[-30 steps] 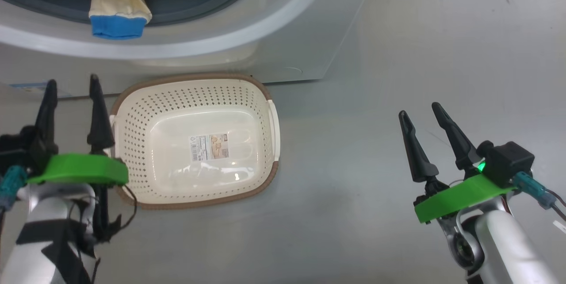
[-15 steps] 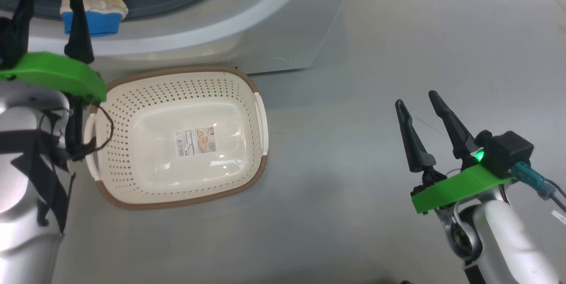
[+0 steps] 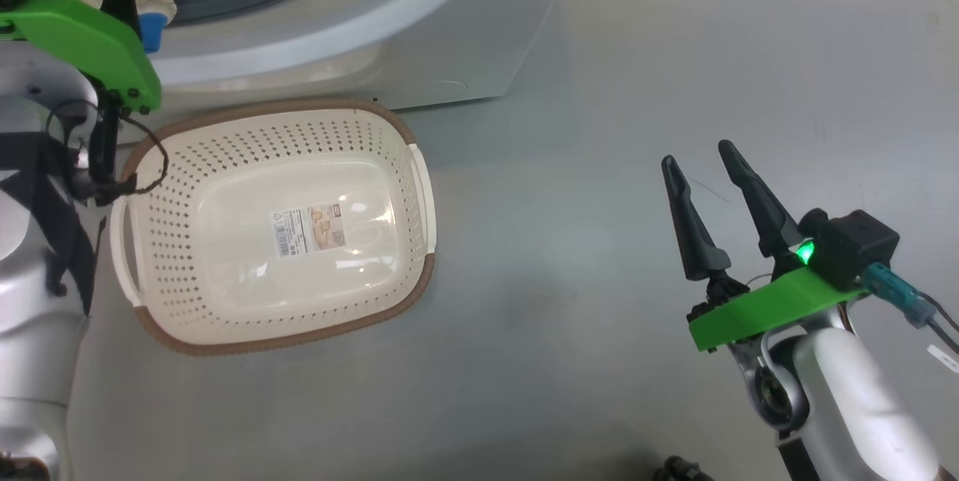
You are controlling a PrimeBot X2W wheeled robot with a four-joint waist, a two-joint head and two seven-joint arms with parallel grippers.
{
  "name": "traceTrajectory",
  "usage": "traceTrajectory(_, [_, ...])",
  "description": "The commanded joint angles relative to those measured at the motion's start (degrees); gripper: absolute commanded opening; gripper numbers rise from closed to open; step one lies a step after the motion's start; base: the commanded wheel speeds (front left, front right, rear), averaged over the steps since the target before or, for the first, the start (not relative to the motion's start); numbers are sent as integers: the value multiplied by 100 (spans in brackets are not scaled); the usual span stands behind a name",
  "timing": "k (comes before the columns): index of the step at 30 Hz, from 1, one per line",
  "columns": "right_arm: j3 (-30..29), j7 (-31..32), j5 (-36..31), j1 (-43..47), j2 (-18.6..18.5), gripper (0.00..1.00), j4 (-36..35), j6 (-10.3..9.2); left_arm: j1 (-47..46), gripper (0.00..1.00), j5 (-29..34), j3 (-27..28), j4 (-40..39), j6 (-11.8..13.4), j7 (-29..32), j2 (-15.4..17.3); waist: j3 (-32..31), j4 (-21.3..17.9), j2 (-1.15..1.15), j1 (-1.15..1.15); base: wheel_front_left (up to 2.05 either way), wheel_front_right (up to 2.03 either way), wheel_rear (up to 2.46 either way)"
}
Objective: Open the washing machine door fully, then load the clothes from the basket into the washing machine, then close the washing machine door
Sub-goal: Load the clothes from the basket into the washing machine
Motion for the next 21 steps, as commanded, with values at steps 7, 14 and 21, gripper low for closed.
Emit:
traceTrajectory(7, [127, -55, 32, -123, 27, 100, -173, -2, -617, 100, 39, 43, 508, 8, 123, 190, 205, -89, 0, -1, 0, 0, 0])
traceTrajectory(14, [137, -55, 34, -155, 59, 100, -184, -2, -889, 100, 76, -46, 1009, 35, 272, 221, 388, -136, 0, -1, 0, 0, 0])
traceTrajectory(21, [172, -55, 39, -197, 96, 100, -161, -2, -1195, 100, 137, -160, 1494, 141, 628, 225, 462, -165, 0, -1, 0, 0, 0])
